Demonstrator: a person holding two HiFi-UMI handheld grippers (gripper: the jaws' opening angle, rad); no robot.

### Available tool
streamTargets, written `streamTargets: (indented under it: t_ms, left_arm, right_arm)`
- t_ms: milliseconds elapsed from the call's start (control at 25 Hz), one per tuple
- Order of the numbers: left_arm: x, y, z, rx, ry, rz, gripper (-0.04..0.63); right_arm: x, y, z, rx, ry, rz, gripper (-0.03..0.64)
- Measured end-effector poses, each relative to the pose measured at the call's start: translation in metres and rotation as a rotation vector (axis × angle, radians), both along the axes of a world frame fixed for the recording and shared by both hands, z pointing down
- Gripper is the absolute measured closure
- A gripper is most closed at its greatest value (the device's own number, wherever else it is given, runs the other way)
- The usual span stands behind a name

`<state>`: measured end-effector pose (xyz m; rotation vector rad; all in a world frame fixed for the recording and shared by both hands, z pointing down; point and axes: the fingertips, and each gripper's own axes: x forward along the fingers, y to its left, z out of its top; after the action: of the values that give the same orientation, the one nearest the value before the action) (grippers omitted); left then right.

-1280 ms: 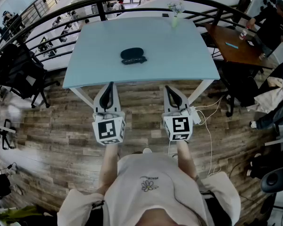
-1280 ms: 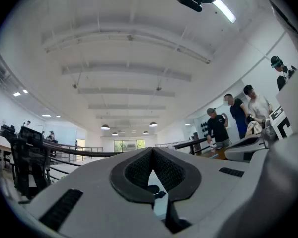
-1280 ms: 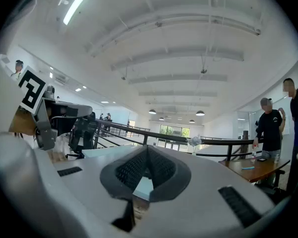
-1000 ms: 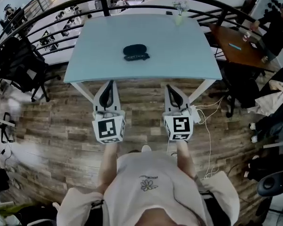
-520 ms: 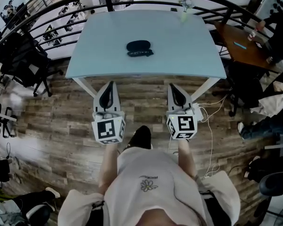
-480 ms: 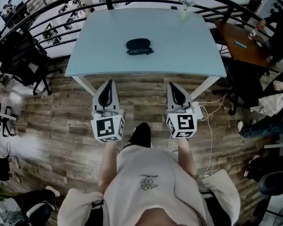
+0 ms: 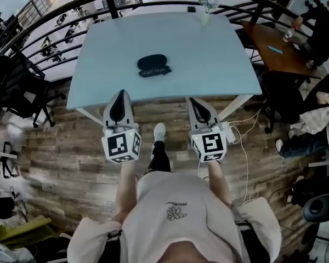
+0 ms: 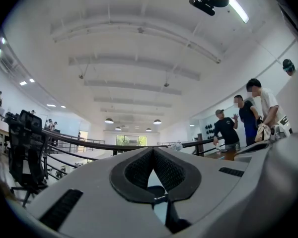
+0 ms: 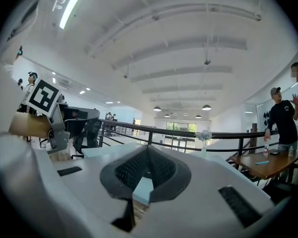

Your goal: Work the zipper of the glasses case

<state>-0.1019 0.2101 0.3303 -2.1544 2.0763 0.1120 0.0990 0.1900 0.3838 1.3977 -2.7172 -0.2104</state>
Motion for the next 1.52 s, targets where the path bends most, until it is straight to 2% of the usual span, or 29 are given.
streamTargets:
  t_ms: [320,520,880,1000,1320,1440,1520]
  left_arm:
    - [-0.029,-0.135,0.0,-0.035,0.019,0.047,0.58]
    - [-0.034,-0.217,-0.005,-0.024,0.001,0.122,0.58]
    - [-0.07,-0.344,0.04,-0.149,0.038,0.174,0.58]
    - [-0.074,-0.364,0.059,-0.203,0.056,0.166,0.58]
    - [-0.058,-0.374,0.097,-0.312,0.031,0.201,0.58]
    - [-0.055,-0.378,0.115,-0.35,0.079,0.263,0.573]
    - [-0.052,-0.381,0.129,-0.382,0.119,0.296,0.523]
  right_arm:
    - [-0.041,-0.118,-0.004,-0.036,0.021,0.011,0.609]
    - [-0.052,-0.207,-0.011,-0.046,0.007,0.074,0.609]
    - [-0.096,-0.326,0.002,-0.097,0.055,0.083,0.609]
    - [-0.101,-0.35,0.012,-0.131,0.066,0.079,0.609]
    - [-0.102,-0.373,0.03,-0.193,0.043,0.024,0.609]
    - [-0.106,-0.374,0.035,-0.206,0.042,0.002,0.609]
    - [-0.106,-0.374,0.041,-0.218,0.047,-0.009,0.609]
